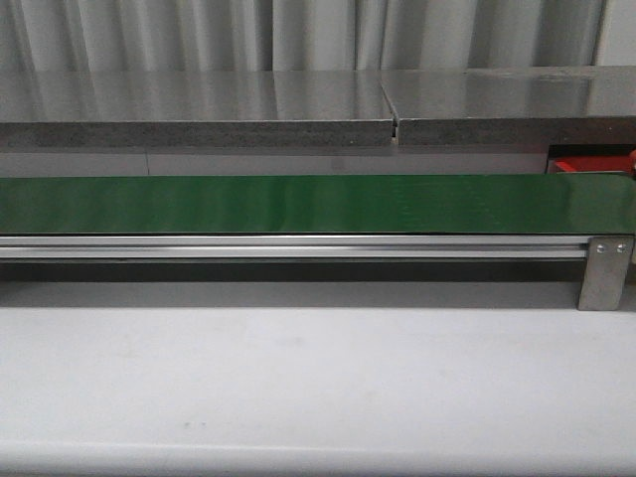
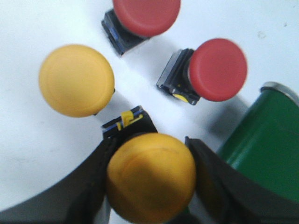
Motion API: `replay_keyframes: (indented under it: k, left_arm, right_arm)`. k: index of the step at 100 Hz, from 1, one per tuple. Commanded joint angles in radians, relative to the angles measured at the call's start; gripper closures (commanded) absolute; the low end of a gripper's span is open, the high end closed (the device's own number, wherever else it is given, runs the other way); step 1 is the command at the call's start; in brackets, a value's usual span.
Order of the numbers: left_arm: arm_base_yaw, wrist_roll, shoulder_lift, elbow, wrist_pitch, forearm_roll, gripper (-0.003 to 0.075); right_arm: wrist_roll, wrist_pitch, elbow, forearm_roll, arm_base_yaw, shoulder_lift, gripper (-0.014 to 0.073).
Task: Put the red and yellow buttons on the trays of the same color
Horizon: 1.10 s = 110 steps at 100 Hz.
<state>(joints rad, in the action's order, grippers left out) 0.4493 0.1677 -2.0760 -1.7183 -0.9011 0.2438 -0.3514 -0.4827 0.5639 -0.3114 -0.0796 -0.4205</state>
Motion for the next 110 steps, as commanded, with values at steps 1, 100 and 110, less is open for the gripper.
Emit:
replay_keyframes:
  k: [1,100,110]
  left_arm:
    - [-0.003,-0.017,0.135,-0.017,0.02,-0.011,0.0657]
    - [-0.138,-0.238,0.324,0.243,0.082,0.143,0.0653]
    - [-0.142,-0.238,0.306,0.243,0.079,0.147,0.0615]
  right_arm:
    - [-0.01,0.073,0.027,-0.012,0.001,-0.004,0.0712]
    - [-0.01,0.073,0.027,-0.012,0.001,-0.004,0.0712]
    - [-0.01,0.073,0.027,-0.012,0.001,-0.004,0.0712]
